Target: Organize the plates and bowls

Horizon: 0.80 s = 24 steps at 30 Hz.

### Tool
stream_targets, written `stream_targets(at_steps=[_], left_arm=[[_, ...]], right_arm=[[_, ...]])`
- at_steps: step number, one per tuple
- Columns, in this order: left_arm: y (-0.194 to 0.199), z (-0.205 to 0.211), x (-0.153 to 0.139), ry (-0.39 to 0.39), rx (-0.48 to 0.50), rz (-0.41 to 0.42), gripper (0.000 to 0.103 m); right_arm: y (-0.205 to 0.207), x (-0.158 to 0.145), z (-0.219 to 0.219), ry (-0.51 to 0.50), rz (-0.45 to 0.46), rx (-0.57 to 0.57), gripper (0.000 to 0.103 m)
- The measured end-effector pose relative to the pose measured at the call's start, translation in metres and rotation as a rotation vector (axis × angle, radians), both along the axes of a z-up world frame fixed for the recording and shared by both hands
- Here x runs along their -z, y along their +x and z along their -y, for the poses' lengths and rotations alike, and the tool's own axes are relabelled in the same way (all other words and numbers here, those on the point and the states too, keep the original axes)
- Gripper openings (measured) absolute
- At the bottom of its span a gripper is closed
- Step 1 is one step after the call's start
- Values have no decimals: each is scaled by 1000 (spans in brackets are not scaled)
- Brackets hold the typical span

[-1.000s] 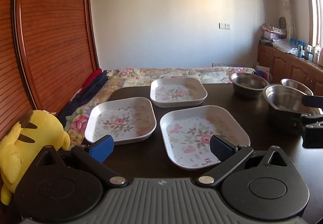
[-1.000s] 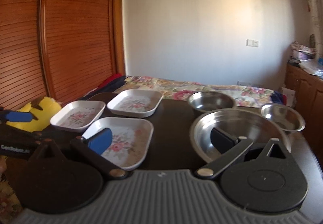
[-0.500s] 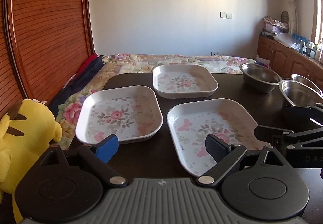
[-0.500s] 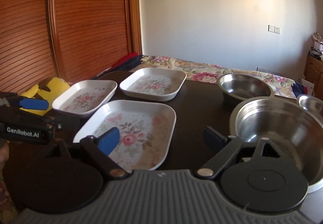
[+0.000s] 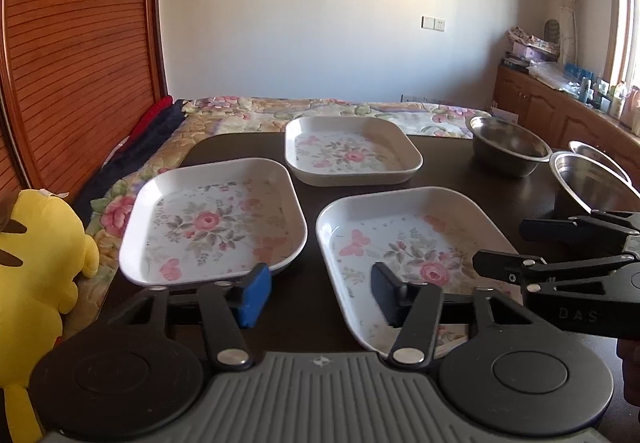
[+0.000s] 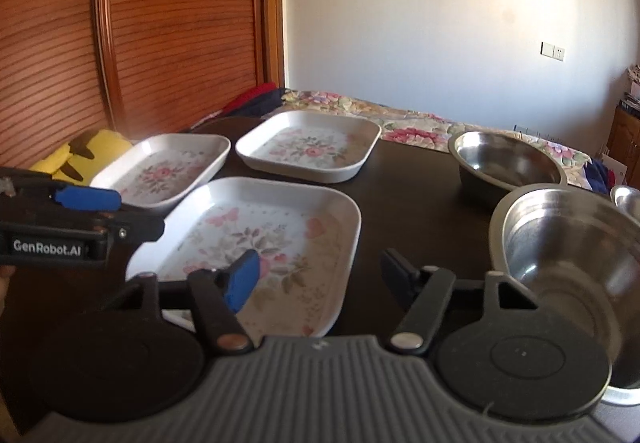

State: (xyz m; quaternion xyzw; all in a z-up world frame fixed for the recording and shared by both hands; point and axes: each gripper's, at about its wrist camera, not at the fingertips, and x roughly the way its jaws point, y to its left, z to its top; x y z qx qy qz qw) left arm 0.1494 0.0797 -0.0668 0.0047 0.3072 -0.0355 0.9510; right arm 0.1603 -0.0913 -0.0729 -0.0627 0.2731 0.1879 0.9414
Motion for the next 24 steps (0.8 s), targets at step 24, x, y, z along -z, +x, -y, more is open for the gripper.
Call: stream_targets(at_steps=[24], left_arm=[[3, 2, 14, -73, 62, -62, 18]], right_arm=[[4, 12, 10, 66, -55, 41, 19]])
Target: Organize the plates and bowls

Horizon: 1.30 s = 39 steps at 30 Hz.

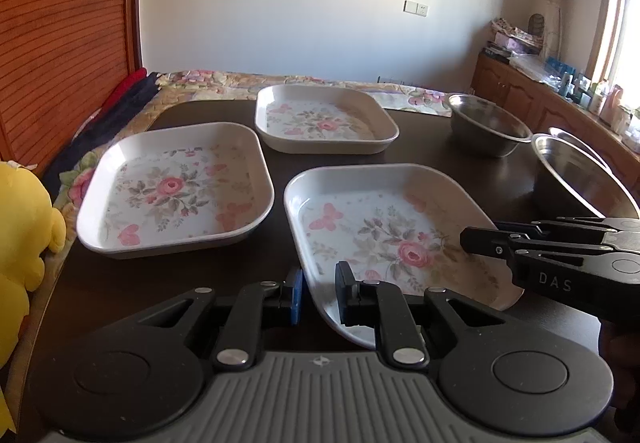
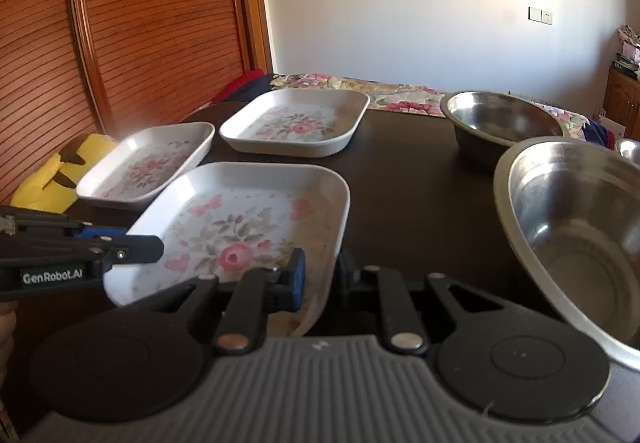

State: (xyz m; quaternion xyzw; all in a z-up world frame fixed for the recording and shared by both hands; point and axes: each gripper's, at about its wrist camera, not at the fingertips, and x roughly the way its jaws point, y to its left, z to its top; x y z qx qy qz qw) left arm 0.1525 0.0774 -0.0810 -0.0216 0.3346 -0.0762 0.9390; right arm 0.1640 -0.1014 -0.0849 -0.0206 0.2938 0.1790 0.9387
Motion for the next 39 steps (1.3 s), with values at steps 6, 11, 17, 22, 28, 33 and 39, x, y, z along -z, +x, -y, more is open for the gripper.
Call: stream_targets(at_steps=[6, 11, 17, 22, 28, 33, 39], left_arm=[[-19, 2, -7, 9, 6, 26, 18], [-40, 4, -15, 15, 14, 56, 18], [-63, 10, -17, 22, 29, 79, 18], [-77, 16, -16, 27, 47, 90, 19], [-88, 18, -7, 24, 55, 85, 19], [-92, 17, -1, 23, 59, 79, 19], [-92, 16, 6, 33, 49, 68, 19]], right_arm=[[-15, -4, 4, 27, 5, 0, 18], [-35, -11, 8, 32, 33, -4, 18], [-58, -13, 14, 36, 57, 4, 18], [-74, -11, 20, 37, 68, 15, 18], [-89, -3, 21, 28, 66, 26, 18], [-97, 0, 20, 24, 64, 30, 18], [-101, 5, 18, 23, 46, 31, 18]])
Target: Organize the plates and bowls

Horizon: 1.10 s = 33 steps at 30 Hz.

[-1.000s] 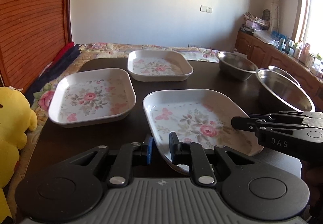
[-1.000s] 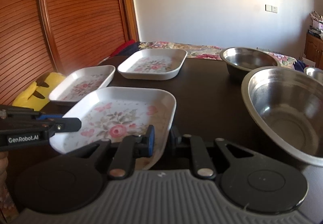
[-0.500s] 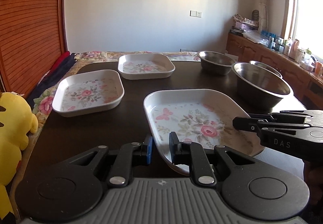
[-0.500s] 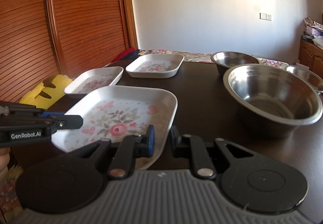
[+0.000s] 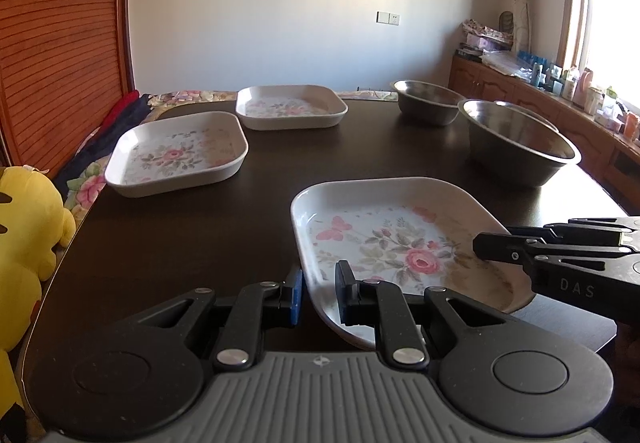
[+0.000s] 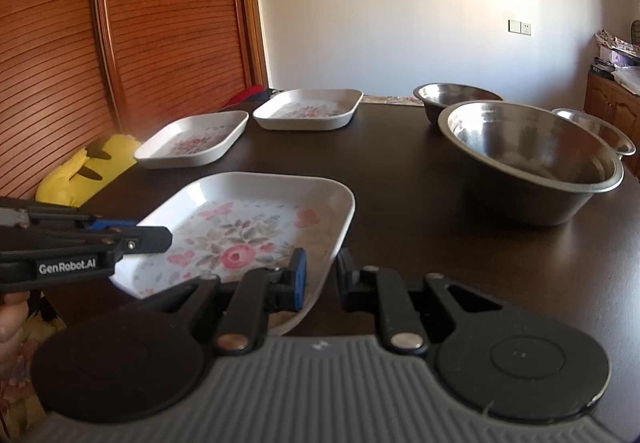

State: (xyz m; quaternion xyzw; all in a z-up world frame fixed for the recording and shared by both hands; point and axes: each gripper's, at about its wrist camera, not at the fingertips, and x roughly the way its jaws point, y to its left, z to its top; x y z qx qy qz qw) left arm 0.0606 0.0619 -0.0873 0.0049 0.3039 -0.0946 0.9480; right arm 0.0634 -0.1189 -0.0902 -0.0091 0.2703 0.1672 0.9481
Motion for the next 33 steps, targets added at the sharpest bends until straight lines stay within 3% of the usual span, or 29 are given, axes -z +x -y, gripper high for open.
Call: stream_targets(at_steps=[23, 24, 30, 32, 33], left_arm=[[2, -5, 7, -12, -29, -3, 21], [2, -6, 6, -15, -32, -2, 23], [-1, -11, -6, 1, -49, 23, 62], [-2, -11, -11, 6, -45, 40, 83], [-2, -12, -14, 8, -46, 49, 88]], right_arm=[[-2, 4, -1, 15, 3, -2, 19], [-3, 3, 0, 16, 10, 0, 19], [-5, -11, 1, 5, 66, 4, 19], [-4, -16, 1, 7, 77, -2, 19], [-4, -18, 1, 8, 83, -6, 19]])
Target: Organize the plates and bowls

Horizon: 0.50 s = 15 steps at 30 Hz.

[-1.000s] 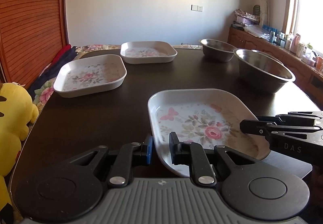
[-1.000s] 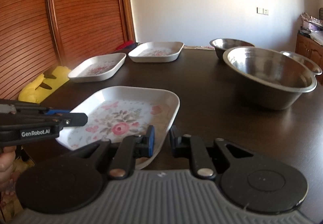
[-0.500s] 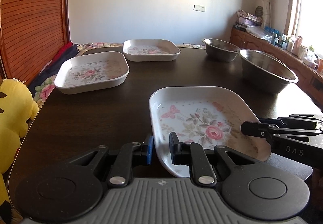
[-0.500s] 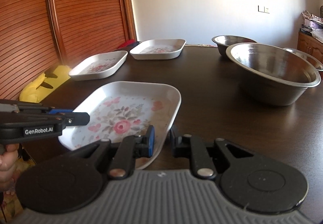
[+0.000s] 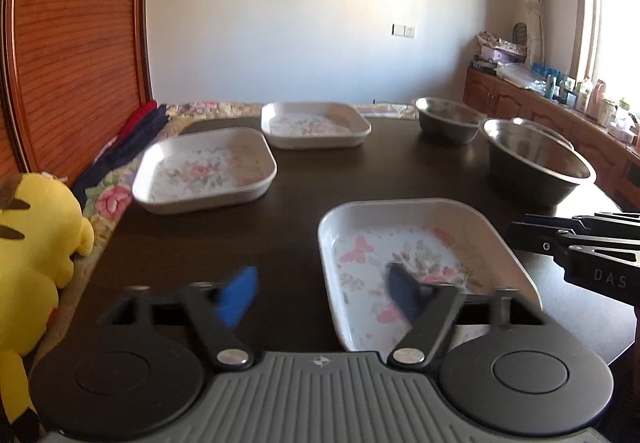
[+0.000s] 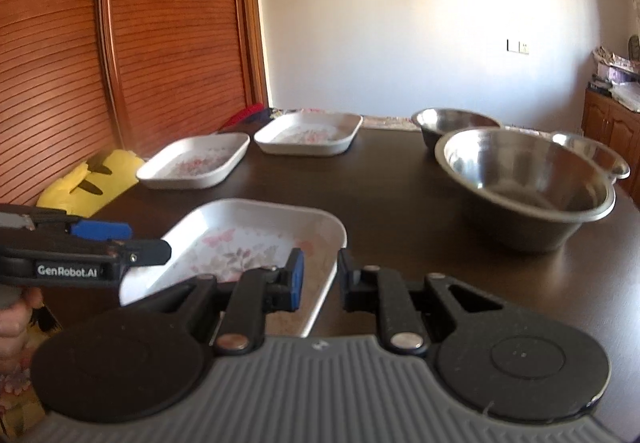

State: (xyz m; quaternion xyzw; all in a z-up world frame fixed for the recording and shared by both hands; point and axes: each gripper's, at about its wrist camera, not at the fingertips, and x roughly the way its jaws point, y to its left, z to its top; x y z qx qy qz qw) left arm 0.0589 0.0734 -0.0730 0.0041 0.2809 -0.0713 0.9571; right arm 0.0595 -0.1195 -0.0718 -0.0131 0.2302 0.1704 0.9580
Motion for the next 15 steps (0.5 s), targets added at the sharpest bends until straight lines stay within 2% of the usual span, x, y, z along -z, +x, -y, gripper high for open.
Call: stream_targets(at_steps=[1, 6, 15], left_arm=[[0, 0, -2, 3, 1, 8, 93], [0, 2, -13, 22, 8, 30, 103], [1, 2, -27, 48, -9, 31, 103]], right_arm=[[1, -1, -1, 0, 3, -4, 19], [4, -8, -3, 8, 18, -25, 19], [8, -12, -5, 16, 30, -44, 20]])
